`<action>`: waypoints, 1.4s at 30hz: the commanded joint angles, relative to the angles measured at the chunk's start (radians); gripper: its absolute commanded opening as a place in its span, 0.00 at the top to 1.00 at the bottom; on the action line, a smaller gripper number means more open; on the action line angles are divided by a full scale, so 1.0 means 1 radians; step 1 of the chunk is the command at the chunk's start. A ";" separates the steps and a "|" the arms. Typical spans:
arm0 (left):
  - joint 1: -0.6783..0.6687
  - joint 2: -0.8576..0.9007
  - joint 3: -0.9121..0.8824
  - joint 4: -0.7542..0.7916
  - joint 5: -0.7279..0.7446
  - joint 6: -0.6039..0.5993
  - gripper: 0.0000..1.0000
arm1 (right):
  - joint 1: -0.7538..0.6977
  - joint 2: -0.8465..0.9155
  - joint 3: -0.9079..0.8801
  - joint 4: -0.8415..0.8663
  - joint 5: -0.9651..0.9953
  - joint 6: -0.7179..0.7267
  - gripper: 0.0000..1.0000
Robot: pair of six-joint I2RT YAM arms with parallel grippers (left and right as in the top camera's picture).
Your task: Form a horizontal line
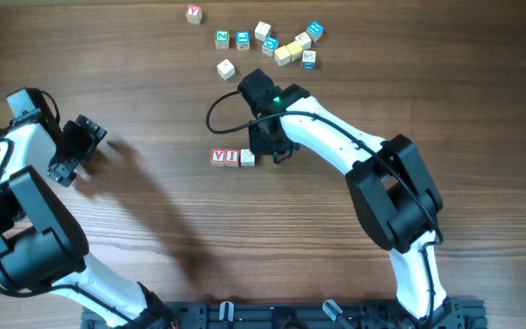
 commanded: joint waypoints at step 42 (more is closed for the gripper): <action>0.003 0.012 -0.002 0.000 0.004 -0.009 0.00 | -0.001 0.012 -0.001 0.011 -0.211 0.027 0.94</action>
